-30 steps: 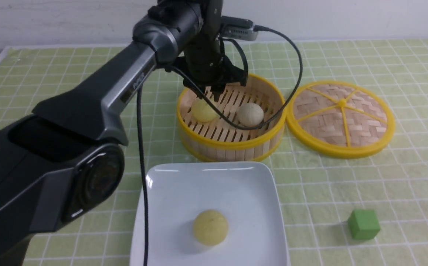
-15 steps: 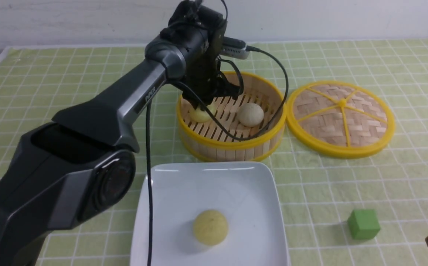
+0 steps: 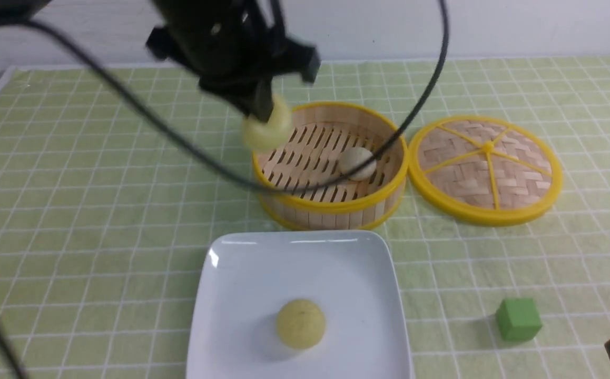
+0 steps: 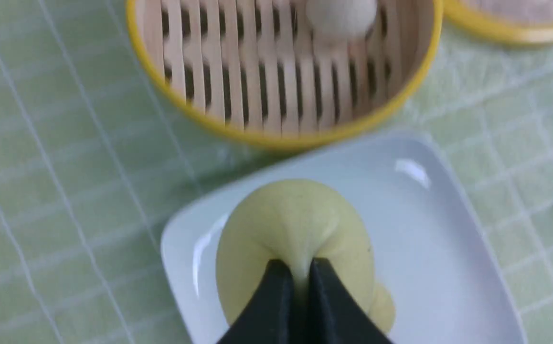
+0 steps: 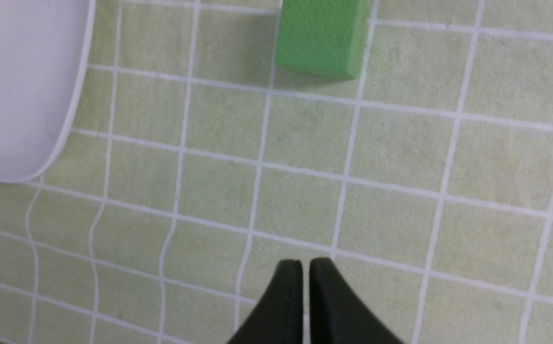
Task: Put the steamed buns into the plate on the green tablecloth.
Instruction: 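Carry the bun from the bamboo steamer to the plate with the left gripper, then reach toward a bun in the bamboo steamer with the right gripper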
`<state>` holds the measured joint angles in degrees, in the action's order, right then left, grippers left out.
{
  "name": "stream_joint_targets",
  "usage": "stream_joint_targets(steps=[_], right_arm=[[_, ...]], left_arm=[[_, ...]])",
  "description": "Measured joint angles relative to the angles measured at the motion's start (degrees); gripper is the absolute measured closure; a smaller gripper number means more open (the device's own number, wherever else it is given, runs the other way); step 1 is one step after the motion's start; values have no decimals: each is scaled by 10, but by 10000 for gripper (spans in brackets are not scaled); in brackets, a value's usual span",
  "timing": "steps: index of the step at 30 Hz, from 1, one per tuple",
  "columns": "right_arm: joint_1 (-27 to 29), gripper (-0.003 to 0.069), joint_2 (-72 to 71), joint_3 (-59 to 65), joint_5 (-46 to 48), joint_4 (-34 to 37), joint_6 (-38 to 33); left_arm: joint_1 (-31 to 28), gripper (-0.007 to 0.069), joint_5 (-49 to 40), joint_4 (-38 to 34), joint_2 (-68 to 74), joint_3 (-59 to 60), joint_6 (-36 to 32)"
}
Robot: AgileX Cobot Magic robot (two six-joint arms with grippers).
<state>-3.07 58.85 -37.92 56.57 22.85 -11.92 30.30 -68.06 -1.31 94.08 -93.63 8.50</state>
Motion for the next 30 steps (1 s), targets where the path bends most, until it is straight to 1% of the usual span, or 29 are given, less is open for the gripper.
stream_joint_targets(steps=[1,2,3,4,6,8,13,14,15,18,20,22,23,24,26,27,29,30], right_arm=[[0,615,0,0,0,0,0],[0,615,0,0,1,0,0],[0,615,0,0,1,1,0],[0,615,0,0,2,1,0],[0,613,0,0,3,2,0],[0,612,0,0,4,3,0],[0,608,0,0,5,10,0],[0,608,0,0,5,11,0],[0,605,0,0,5,16,0],[0,600,0,-10,9,27,-1],[0,599,3,-34,11,38,-6],[-1,603,17,-65,15,52,-27],[-3,613,28,-89,17,58,-37],[-8,629,45,-115,18,66,-49],[-27,658,91,-165,19,79,-66],[-39,662,112,-188,18,82,-70],[-74,664,172,-246,13,84,-74],[-97,664,212,-288,7,85,-74]], left_arm=[[0,601,13,0,-5,13,5],[0,599,82,0,-39,110,28],[0,595,132,0,-48,163,42],[0,591,160,0,-52,200,50],[0,574,251,0,-50,277,76],[0,547,291,0,-32,308,87],[0,404,342,-1,21,318,94],[0,387,343,-2,23,318,94],[0,318,349,-3,32,318,94],[0,199,351,-4,35,318,95],[-1,146,348,2,27,310,99],[-3,130,341,8,17,297,111],[-4,132,333,13,10,284,120],[-9,148,314,22,-1,267,131],[-20,235,267,39,-15,226,142],[-29,286,232,46,-20,208,143],[-52,427,160,58,-23,167,136],[-72,528,115,64,-23,141,119]])
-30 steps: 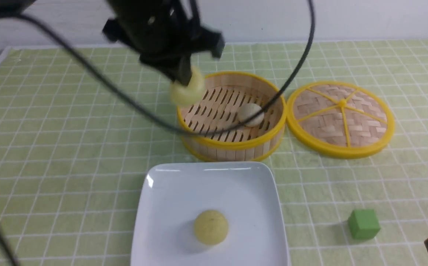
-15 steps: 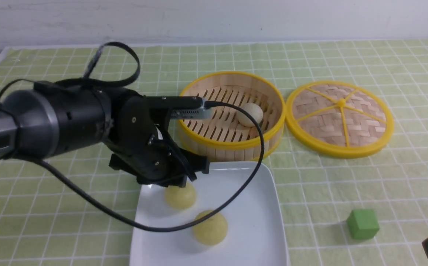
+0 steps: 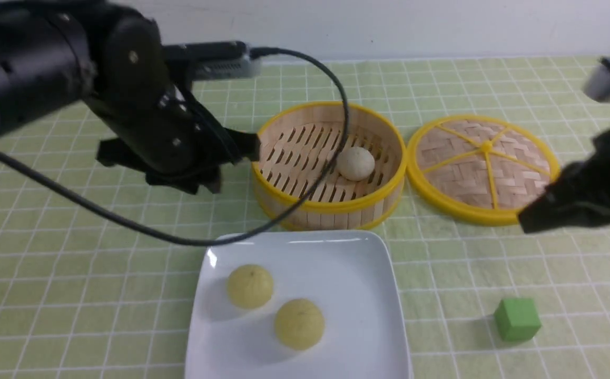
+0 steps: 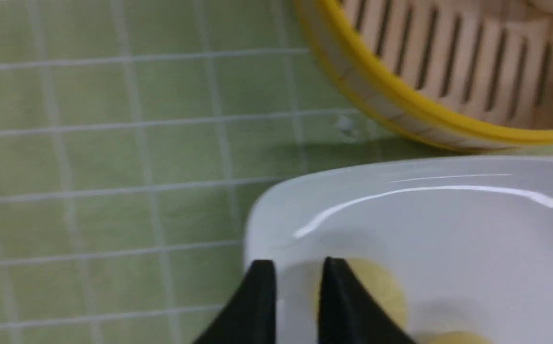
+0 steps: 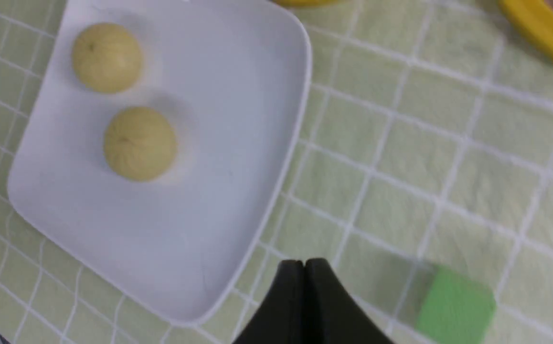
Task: Put the steamed buns into the plate on the green tablecloth.
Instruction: 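Reach toward a bun in the bamboo steamer with the right gripper, then move the steamed bun from the bamboo steamer onto the white plate with the right gripper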
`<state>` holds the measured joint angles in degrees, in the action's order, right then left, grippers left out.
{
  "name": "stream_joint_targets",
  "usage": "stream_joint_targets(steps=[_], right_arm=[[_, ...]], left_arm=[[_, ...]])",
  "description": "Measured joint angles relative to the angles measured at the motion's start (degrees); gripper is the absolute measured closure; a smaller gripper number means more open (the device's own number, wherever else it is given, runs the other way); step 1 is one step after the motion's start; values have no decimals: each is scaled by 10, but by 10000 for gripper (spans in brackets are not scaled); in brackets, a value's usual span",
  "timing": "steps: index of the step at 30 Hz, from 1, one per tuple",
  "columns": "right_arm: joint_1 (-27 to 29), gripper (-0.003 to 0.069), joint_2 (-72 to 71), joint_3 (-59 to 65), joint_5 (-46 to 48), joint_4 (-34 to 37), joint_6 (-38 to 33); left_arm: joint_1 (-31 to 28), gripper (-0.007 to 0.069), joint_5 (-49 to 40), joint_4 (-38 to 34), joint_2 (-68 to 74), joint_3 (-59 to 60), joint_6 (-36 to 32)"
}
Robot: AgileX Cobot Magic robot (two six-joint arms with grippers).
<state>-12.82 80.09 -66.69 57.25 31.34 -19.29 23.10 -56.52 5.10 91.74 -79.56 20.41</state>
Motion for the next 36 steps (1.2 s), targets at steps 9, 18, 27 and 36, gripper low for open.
stream_joint_targets(steps=[9,18,27,36], right_arm=[[-72,473,297,-302,-18,-40,-1],[-76,228,523,-521,-53,-117,43],[-83,638,529,-599,77,-135,79],[-133,631,303,-431,126,-117,122]], left_arm=[[-129,622,-138,-32,-1,-42,-109],[-132,622,-133,-34,-1,-42,-115],[-132,618,-111,-35,-1,-43,-116],[-132,610,-106,-39,-1,-43,-116]])
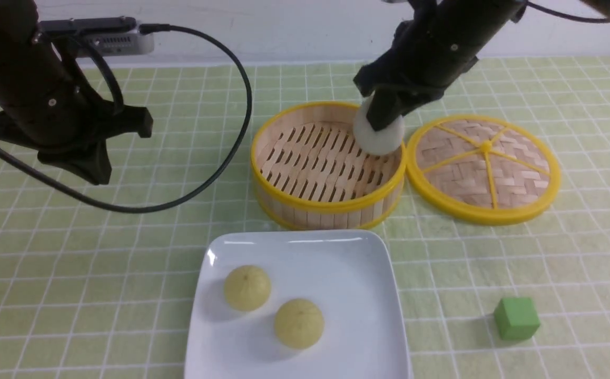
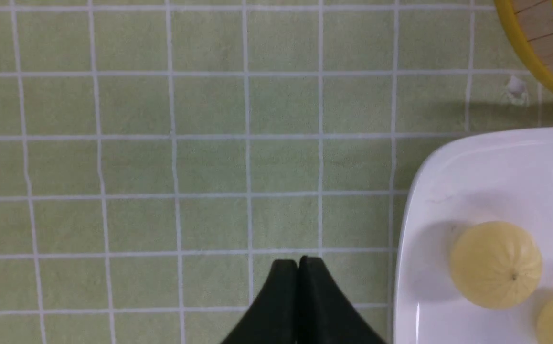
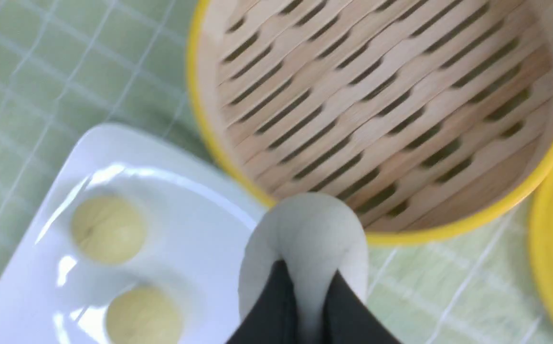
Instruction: Put the steamed buns into the plate on the green tablecloth.
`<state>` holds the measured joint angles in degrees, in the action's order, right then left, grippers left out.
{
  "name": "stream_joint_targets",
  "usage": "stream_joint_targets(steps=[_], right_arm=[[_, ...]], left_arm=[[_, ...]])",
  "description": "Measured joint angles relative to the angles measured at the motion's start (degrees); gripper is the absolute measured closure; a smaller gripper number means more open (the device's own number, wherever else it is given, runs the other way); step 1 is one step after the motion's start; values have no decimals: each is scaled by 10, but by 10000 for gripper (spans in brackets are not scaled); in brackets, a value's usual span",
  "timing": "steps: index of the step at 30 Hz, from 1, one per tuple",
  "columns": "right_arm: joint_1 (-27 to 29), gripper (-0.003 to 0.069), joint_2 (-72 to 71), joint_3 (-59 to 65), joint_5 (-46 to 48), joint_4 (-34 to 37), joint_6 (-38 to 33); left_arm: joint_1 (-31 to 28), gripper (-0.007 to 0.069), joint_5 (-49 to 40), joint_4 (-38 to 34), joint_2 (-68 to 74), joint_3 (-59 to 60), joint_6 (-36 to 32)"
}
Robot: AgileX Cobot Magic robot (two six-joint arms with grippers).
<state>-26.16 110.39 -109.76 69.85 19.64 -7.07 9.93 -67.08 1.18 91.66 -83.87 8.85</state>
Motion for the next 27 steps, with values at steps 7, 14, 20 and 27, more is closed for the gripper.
stream_joint_targets(steps=[7,14,20,27], right_arm=[[-106,566,-31,268,-125,37,6],[-119,199,8,296,-235,-37,55],[-119,16,-11,267,-164,-119,99],[-119,253,-125,188,-8,-183,114]], left_arm=[[0,604,-1,-1,0,0,0],[0,596,-9,-1,0,0,0],[0,592,-23,-1,0,0,0],[0,588,-22,-1,0,0,0]])
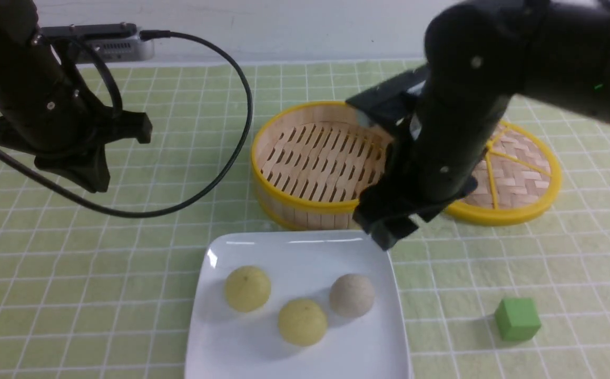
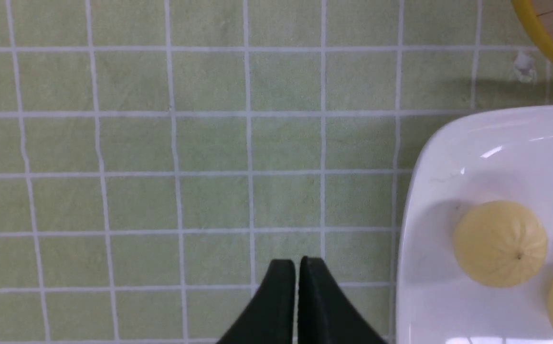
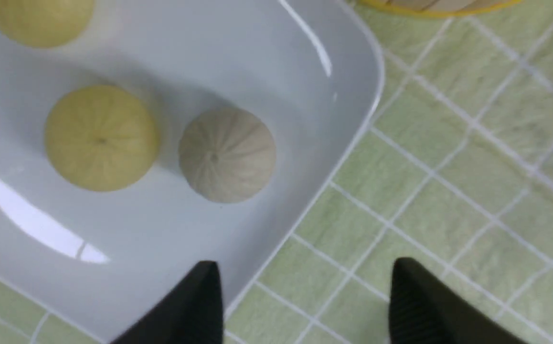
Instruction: Put the steamed buns into the plate on the green tablecloth.
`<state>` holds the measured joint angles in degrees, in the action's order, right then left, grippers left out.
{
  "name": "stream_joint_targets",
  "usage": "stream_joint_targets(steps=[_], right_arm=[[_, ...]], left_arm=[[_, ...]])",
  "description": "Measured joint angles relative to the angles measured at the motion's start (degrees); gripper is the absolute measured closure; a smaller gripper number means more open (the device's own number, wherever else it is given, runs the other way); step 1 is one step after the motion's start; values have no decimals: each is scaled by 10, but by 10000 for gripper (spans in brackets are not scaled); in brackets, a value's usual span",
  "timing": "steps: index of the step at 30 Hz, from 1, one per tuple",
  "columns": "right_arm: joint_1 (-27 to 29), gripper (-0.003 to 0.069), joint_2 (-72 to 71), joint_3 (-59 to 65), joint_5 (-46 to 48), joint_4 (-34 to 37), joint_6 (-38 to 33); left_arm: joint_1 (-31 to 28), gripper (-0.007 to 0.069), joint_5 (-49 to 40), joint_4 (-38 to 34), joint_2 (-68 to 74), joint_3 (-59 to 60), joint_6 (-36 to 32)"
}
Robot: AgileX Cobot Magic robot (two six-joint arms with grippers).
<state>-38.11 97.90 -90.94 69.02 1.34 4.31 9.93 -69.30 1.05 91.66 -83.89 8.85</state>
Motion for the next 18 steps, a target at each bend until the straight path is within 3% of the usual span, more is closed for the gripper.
stream_joint_targets(steps=[5,6,10,12,15,18], right_arm=[[0,625,-138,24,12,-5,18],[0,658,-177,40,12,-4,26],[0,674,-311,129,12,-4,36],[0,674,-414,222,-37,-5,26],[0,674,-595,468,-307,-7,6],[0,674,-681,593,-446,10,10]], left_arm=[[0,587,-4,-11,0,0,0],[0,586,-8,-11,0,0,0],[1,585,-11,-14,0,0,0],[1,582,-12,-16,0,0,0],[1,580,-10,-17,0,0,0],[2,577,0,-19,0,0,0]])
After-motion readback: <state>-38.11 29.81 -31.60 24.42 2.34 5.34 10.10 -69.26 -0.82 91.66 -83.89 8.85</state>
